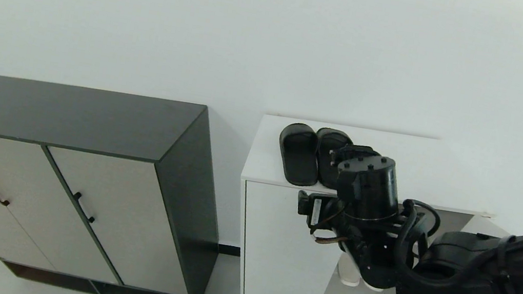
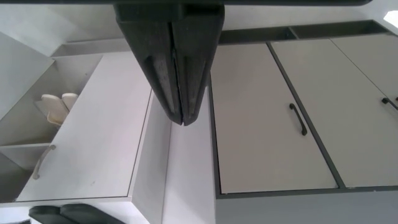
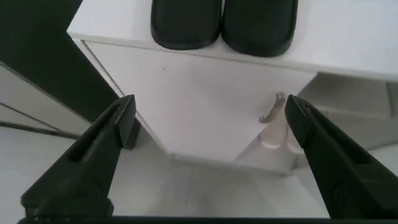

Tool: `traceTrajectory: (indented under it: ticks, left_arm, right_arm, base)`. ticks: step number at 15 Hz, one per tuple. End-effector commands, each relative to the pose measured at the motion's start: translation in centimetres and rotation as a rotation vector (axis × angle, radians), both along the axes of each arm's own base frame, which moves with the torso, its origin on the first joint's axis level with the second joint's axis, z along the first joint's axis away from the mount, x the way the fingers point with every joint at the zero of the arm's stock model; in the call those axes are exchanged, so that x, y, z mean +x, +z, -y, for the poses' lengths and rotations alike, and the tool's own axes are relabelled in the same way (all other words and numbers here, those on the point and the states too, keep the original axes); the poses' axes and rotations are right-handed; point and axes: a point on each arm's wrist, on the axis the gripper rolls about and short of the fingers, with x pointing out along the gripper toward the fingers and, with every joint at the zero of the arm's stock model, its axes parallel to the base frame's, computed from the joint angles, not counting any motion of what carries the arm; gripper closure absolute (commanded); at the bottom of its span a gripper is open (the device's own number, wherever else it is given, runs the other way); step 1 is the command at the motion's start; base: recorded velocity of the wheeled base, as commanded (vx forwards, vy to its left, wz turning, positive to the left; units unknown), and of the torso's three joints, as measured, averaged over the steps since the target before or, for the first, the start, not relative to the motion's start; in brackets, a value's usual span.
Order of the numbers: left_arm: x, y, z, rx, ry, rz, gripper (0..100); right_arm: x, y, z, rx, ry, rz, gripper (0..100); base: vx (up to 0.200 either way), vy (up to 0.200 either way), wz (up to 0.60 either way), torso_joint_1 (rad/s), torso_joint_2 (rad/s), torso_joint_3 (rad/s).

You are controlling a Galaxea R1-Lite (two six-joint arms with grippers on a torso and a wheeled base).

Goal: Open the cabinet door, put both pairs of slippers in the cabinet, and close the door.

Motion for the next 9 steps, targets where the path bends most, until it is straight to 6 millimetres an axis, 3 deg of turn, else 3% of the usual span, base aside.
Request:
traceTrajectory:
  ticks: [1, 9]
  left_arm:
    - [0.0, 0.0, 0.0, 0.000, 0.000, 0.000, 100]
    - [0.0, 0.0, 0.0, 0.000, 0.000, 0.000, 100]
  right_arm:
    - [0.1, 1.4, 0.1, 0.039, -0.010, 0.028, 0]
    - [1.1, -0.2, 0.1, 0.016, -0.031, 0.004, 0]
  base:
    - [0.200, 0.000, 0.00, 0.002, 0.01, 0.002]
    - [0.200, 0.000, 0.00, -0.001, 0.00, 0.004]
